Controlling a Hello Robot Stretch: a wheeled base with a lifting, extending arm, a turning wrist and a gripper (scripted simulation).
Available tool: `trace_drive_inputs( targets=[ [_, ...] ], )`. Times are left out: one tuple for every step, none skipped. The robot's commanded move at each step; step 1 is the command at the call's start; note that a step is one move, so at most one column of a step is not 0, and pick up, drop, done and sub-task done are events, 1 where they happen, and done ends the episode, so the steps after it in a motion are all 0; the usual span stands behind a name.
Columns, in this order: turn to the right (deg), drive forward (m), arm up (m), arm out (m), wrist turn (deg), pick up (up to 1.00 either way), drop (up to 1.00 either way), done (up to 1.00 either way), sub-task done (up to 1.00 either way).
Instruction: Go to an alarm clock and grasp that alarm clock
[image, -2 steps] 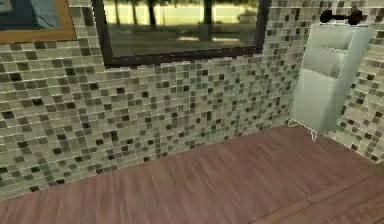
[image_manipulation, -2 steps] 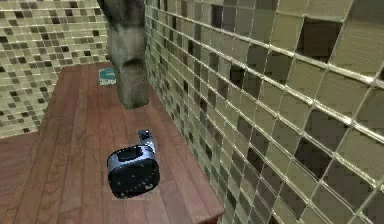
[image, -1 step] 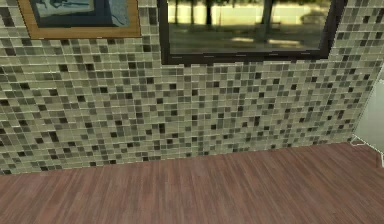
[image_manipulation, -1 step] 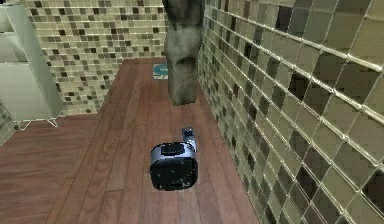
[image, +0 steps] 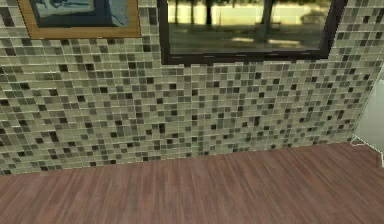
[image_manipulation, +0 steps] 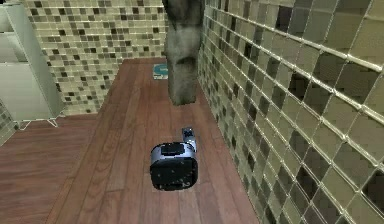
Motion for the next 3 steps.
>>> trace_drive_inputs(
  targets=[
    [0.0, 0.00, 0.36, 0.00, 0.0, 0.00, 0.00, 0.00, 0.00],
    [0.0, 0.00, 0.00, 0.24, 0.0, 0.00, 0.00, 0.00, 0.00],
    [0.0, 0.00, 0.00, 0.00, 45.0, 0.00, 0.00, 0.00, 0.00]
  ],
)
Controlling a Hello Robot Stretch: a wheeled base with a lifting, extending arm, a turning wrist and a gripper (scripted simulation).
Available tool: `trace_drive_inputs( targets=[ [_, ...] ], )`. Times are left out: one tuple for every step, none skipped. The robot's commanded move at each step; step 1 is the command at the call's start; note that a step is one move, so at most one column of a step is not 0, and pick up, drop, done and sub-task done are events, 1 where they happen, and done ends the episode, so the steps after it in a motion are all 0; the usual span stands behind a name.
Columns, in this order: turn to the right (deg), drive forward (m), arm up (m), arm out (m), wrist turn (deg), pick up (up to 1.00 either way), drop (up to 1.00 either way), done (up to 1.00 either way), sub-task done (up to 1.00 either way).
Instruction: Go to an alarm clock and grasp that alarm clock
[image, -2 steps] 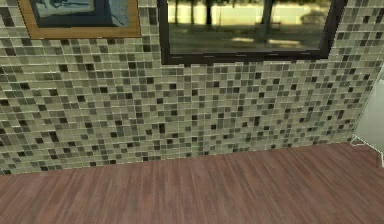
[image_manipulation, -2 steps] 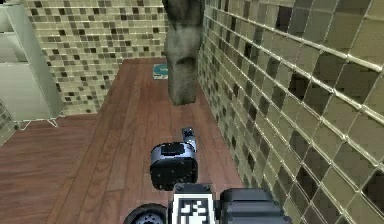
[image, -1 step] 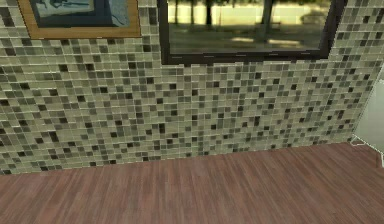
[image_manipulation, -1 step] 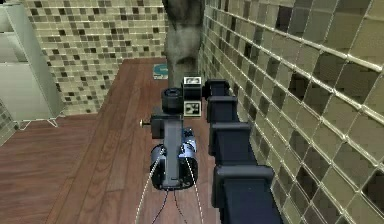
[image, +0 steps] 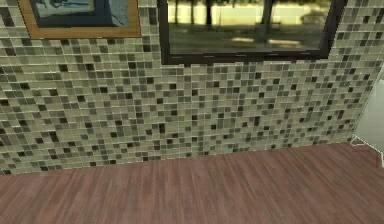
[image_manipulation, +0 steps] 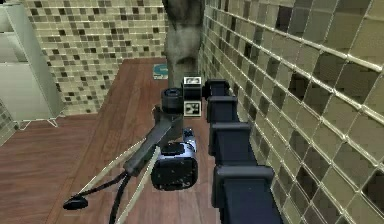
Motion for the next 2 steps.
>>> trace_drive_inputs(
  targets=[
    [0.0, 0.00, 0.00, 0.00, 45.0, 0.00, 0.00, 0.00, 0.00],
    [0.0, 0.00, 0.00, 0.00, 45.0, 0.00, 0.00, 0.00, 0.00]
  ],
)
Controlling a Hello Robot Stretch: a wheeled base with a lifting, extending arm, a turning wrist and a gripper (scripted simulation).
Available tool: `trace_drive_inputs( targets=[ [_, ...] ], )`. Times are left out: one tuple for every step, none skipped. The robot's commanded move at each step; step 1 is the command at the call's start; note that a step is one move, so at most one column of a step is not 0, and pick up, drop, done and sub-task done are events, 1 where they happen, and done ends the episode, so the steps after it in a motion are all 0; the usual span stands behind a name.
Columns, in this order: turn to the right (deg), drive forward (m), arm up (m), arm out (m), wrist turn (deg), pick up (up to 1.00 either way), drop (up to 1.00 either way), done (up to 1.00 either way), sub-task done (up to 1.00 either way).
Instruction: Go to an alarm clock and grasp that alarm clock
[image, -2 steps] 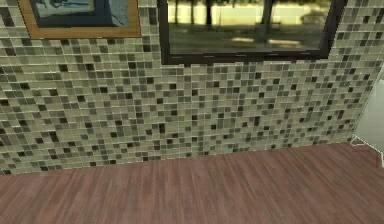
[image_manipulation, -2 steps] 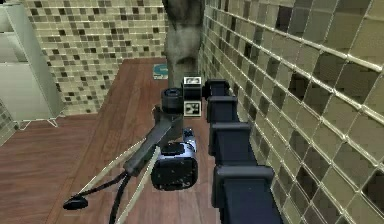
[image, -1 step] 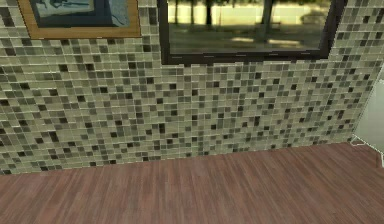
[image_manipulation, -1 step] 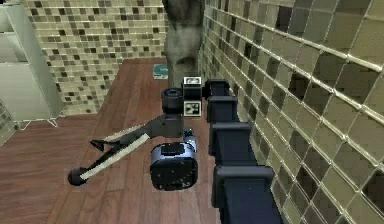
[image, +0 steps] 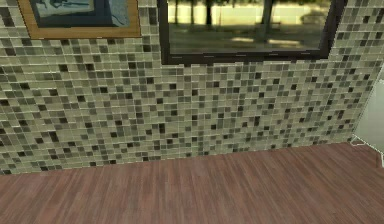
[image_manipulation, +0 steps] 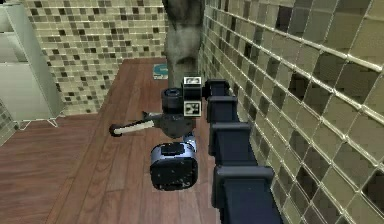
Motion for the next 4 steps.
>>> trace_drive_inputs(
  targets=[
    [0.0, 0.00, 0.00, 0.00, 12.0, 0.00, 0.00, 0.00, 0.00],
    [0.0, 0.00, -0.30, 0.00, 0.0, 0.00, 0.00, 0.00, 0.00],
    [0.0, 0.00, 0.00, 0.00, 0.0, 1.00, 0.00, 0.00, 0.00],
    [0.0, 0.00, 0.10, 0.00, 0.0, 0.00, 0.00, 0.00, 0.00]
  ],
)
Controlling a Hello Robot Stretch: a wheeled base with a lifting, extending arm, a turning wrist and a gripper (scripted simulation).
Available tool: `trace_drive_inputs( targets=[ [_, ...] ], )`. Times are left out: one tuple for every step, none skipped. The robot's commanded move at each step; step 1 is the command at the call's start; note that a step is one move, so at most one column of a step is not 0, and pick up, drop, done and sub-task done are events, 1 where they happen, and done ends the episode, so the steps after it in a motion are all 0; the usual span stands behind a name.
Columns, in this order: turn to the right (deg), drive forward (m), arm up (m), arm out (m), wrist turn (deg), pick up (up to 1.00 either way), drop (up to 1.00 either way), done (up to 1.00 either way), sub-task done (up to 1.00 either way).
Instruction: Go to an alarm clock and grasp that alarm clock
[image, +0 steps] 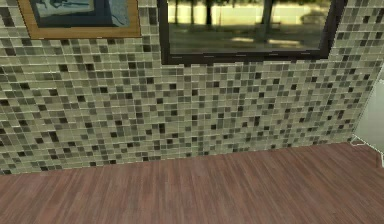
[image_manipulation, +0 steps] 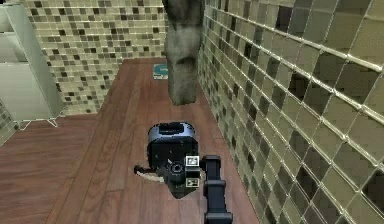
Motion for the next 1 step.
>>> trace_drive_inputs(
  targets=[
    [0.0, 0.00, 0.00, 0.00, 0.0, 0.00, 0.00, 1.00, 0.00]
  ],
)
